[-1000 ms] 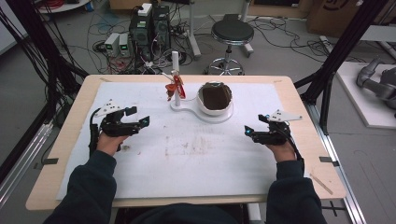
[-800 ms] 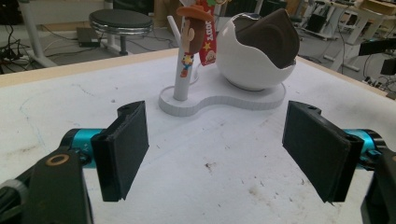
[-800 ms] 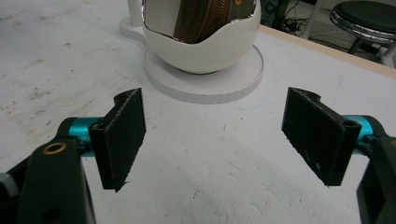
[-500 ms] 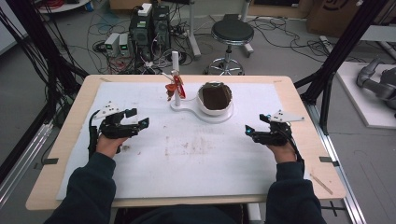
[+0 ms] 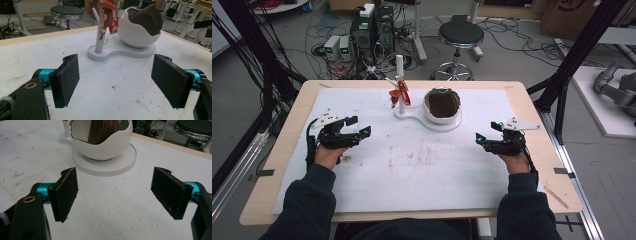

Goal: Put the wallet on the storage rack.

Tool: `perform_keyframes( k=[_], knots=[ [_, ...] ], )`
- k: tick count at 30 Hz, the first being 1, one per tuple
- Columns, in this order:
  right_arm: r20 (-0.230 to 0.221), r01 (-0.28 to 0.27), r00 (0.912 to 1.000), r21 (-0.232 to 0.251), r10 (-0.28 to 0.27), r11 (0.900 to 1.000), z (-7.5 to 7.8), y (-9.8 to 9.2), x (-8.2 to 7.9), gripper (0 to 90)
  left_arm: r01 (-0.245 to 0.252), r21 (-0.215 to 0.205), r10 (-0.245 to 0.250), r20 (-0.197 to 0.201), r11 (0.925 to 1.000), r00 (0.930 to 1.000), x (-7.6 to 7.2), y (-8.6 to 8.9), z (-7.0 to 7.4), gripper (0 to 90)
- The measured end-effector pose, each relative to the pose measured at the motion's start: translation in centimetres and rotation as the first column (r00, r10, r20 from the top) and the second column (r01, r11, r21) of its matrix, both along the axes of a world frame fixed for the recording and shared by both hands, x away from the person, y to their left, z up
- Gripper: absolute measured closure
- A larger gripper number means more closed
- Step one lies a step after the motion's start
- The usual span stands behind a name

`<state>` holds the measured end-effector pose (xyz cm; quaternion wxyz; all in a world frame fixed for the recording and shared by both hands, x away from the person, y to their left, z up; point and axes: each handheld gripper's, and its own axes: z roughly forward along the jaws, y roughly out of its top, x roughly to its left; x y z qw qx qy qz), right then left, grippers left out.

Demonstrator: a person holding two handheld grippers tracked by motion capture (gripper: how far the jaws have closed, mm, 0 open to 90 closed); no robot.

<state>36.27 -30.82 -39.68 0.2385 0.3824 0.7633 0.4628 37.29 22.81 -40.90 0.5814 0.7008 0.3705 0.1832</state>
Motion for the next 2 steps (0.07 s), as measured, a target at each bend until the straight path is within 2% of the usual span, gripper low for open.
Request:
perform_keyframes(
  k=[2],
  knots=[
    [-0.001,0.003,1.0000,0.005,-0.003,1.000,0.01,-0.08,0.00,22.1,0.000,0.003,0.000,-0.002,1.0000,1.0000,0.00,0.02,-0.01,22.5]
  ],
)
